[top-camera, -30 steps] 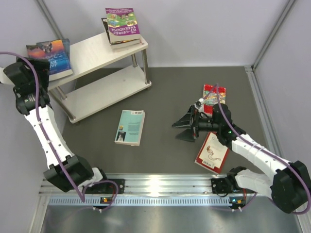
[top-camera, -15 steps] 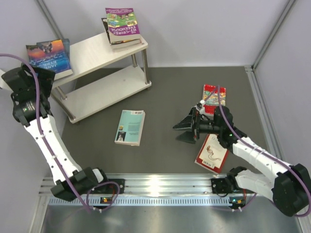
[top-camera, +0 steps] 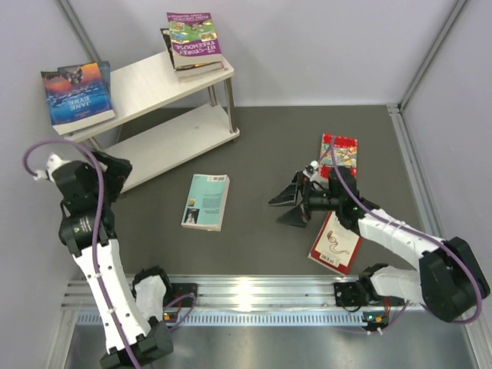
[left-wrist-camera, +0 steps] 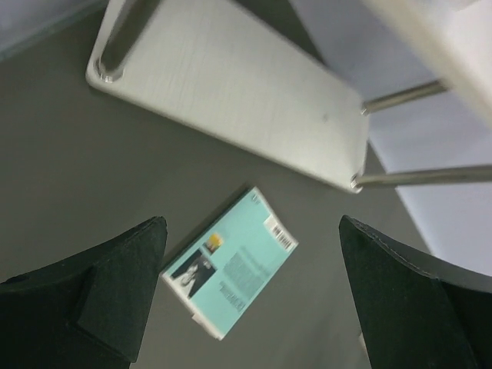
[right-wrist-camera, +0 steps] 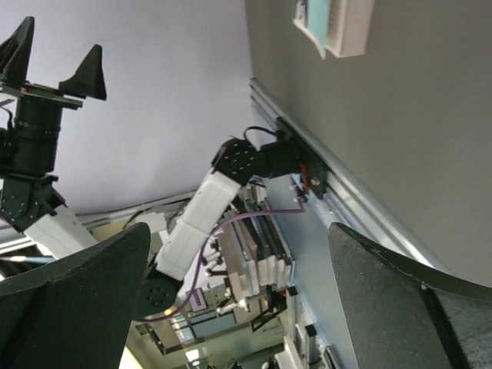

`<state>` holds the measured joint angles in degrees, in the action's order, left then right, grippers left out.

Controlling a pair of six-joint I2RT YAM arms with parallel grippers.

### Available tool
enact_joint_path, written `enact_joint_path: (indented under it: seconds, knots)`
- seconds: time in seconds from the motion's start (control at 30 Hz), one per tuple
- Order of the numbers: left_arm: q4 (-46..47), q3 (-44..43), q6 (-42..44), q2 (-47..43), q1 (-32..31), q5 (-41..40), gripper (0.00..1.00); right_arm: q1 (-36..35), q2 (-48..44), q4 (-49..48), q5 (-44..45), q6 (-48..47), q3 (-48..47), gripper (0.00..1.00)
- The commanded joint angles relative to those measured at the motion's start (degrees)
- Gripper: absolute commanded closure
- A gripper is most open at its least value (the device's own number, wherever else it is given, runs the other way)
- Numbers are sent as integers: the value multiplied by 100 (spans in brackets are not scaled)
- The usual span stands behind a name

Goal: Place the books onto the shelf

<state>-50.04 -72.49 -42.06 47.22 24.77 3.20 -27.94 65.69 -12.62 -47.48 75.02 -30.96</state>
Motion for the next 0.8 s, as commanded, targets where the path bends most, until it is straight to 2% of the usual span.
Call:
enact_joint_path:
  seconds: [0.0, 0.1, 0.17, 0.27, 0.53, 0.77]
  knots:
    - [204, 1030, 409, -134, -156, 557, 1, -97, 425, 153, 230, -680, -559, 2]
    - [477, 1735, 567, 146, -648, 796, 1, -185, 847, 1215, 520, -1487, -1165, 4]
    - [495, 1852, 742, 725, -1184, 665, 1, -264, 1068, 1996, 800, -1963, -1603, 4]
    - [583, 1826, 980, 1464, -1800, 480, 1, -334, 1507, 2360, 960, -2202, -1947, 5]
    - [1048, 2203, 1315, 2755, -2151, 823, 1, -606, 2544, 2300, 1189, -2378, -2379, 5]
    - [1857, 2652, 938, 3231, -2697, 620, 1, -853, 3546, 1834, 1408, -2291, -3143, 5]
